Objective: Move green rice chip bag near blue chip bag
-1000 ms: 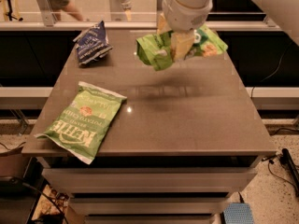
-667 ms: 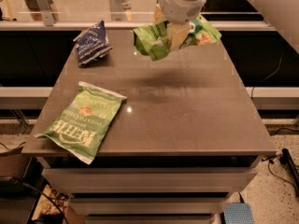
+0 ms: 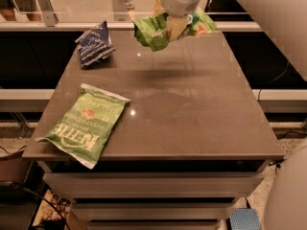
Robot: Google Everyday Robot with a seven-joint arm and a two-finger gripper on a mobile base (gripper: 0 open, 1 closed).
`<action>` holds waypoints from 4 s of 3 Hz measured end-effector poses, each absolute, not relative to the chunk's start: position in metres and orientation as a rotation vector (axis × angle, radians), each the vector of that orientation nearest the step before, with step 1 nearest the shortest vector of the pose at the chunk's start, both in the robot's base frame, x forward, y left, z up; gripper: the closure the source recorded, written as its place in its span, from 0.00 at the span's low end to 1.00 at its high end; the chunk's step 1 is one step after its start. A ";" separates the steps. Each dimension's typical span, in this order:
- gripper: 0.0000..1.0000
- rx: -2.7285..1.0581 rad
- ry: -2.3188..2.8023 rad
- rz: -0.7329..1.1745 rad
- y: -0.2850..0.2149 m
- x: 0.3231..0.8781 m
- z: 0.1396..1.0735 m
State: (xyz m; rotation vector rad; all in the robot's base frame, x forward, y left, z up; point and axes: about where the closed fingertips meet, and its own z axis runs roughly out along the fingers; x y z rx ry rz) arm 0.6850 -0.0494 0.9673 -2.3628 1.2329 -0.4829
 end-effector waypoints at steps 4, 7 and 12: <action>1.00 -2.433 1.223 -0.309 -0.040 0.757 0.901; 1.00 -2.563 1.161 -0.149 -0.007 0.768 0.858; 0.00 -2.536 1.144 -0.169 0.007 0.784 0.844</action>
Offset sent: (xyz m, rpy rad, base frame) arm 0.0677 -0.0082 -0.0319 0.0474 0.0396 0.0239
